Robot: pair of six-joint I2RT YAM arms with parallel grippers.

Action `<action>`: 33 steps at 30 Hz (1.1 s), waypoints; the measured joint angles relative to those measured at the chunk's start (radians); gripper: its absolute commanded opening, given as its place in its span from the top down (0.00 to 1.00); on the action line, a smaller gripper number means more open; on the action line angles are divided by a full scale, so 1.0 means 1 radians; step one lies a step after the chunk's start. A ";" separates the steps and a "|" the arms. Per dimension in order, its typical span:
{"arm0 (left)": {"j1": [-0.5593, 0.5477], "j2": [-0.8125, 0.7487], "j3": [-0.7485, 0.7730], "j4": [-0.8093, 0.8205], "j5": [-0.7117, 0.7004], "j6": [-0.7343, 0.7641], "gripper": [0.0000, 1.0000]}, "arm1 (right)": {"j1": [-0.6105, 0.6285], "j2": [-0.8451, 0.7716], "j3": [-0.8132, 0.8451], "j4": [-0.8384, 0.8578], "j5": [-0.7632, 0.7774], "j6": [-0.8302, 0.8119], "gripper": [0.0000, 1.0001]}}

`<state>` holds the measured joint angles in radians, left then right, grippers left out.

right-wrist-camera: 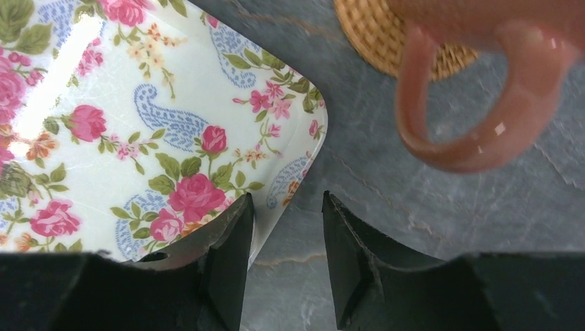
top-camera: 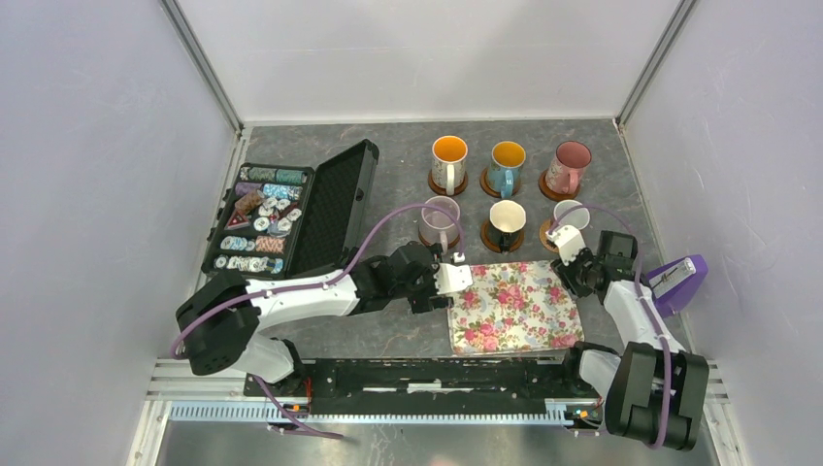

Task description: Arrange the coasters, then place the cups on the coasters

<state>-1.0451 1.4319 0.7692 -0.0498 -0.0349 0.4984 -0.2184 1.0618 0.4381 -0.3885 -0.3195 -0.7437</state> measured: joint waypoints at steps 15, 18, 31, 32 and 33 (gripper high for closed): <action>0.002 -0.029 0.201 -0.156 -0.012 -0.078 0.00 | -0.059 -0.069 0.109 -0.169 -0.103 -0.069 0.12; 0.024 -0.041 0.324 -0.256 -0.003 -0.141 0.00 | -0.059 -0.081 0.208 -0.222 -0.172 -0.094 0.07; 0.418 0.298 1.314 -0.813 0.027 -0.346 0.00 | -0.059 0.077 0.659 -0.158 -0.420 0.101 0.02; 0.461 0.323 1.353 -0.846 0.035 -0.349 0.00 | -0.059 0.097 0.674 -0.137 -0.423 0.122 0.02; 0.512 0.345 1.379 -0.875 0.037 -0.354 0.00 | -0.059 0.118 0.687 -0.113 -0.425 0.144 0.02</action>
<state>-0.5335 1.7767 2.1487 -0.9245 0.0025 0.1440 -0.2771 1.1801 1.1252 -0.5018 -0.7448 -0.5999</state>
